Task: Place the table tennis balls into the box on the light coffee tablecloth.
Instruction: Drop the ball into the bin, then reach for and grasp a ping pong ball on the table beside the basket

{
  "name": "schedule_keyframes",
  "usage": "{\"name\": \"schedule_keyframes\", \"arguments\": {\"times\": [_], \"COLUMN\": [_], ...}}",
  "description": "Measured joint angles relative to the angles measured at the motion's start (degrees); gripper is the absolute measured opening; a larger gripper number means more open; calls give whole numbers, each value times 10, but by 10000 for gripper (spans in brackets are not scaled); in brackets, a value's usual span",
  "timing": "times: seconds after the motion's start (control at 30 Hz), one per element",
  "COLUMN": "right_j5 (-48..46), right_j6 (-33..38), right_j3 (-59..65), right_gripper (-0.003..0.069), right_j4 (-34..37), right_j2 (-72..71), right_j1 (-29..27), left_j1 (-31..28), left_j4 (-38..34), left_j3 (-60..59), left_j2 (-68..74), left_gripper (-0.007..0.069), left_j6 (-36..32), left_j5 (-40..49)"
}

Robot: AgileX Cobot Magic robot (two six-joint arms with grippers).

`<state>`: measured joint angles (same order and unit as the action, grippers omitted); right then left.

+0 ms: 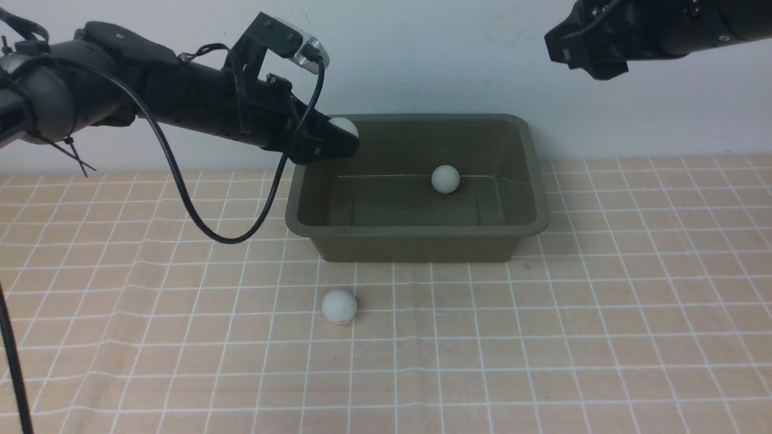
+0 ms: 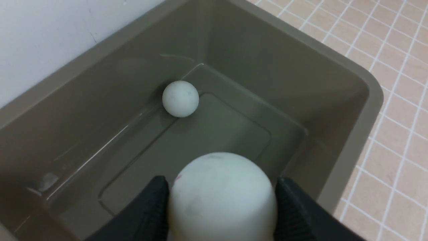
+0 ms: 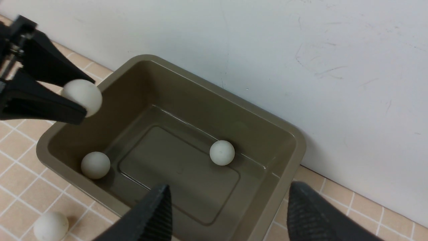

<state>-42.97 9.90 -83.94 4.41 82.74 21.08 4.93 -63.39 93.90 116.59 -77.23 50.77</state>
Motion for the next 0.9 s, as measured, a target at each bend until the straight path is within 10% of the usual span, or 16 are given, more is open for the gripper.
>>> {"name": "schedule_keyframes", "arguments": {"times": [0.27, 0.9], "right_j5": [0, 8], "right_j6": [0, 1], "right_j3": [0, 0], "right_gripper": [429, 428], "right_j4": [2, 2], "right_j2": [0, 0], "right_j1": [0, 0], "left_j1": [0, 11], "left_j4": [92, 397], "left_j3": [67, 49], "left_j2": [5, -127], "left_gripper": [459, 351], "left_j6": [86, 439], "left_j5": [65, 196]}}
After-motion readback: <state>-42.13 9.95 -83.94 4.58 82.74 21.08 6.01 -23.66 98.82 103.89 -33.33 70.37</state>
